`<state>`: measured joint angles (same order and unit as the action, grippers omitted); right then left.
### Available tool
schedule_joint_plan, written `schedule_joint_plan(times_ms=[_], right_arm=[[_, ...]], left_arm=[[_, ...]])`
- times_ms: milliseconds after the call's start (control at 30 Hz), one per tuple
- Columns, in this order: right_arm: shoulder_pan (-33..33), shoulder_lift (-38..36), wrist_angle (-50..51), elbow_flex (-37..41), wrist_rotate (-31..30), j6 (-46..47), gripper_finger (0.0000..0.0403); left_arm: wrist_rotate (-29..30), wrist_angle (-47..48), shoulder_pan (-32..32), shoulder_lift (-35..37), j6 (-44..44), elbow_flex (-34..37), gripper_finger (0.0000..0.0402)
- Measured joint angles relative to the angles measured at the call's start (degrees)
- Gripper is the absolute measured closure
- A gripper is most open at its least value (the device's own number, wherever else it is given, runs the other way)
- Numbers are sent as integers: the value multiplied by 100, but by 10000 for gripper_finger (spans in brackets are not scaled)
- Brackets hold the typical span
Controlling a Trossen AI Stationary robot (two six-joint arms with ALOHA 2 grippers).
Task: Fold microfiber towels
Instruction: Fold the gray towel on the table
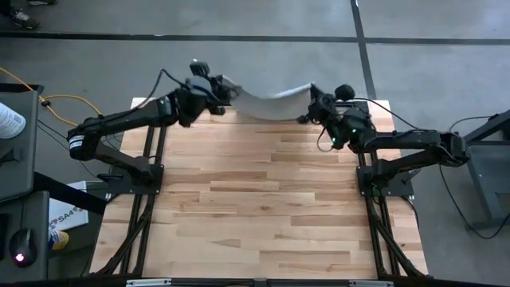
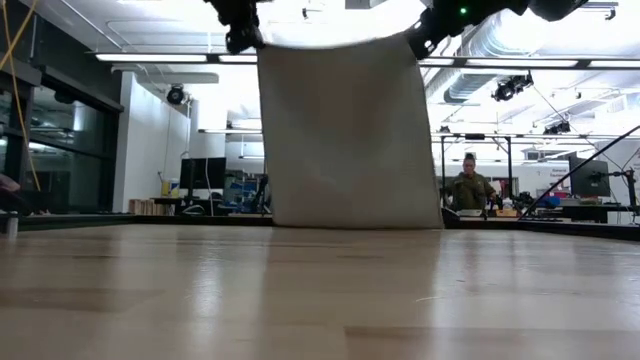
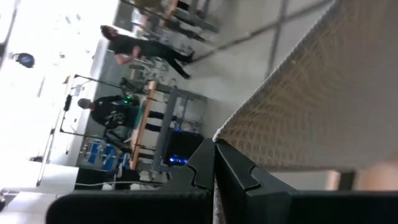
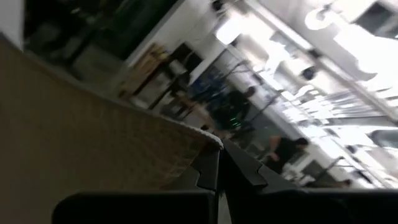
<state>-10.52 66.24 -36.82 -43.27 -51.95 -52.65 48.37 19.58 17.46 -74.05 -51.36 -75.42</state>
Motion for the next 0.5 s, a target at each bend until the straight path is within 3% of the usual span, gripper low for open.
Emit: schedule_joint_plan(times_ms=[167,333,500], right_arm=[[873,0,1387,2,-680,781,399],[1593,0,2169,2,-1311,1526,399],[2100,0,3294,2,-1530,2673,399]], left_arm=[[300,1015,-735,-2,873,402,401],[363,1298,-1437,-4,1627,849,401],[299,2022,-1878,-4,2521,1050,401]])
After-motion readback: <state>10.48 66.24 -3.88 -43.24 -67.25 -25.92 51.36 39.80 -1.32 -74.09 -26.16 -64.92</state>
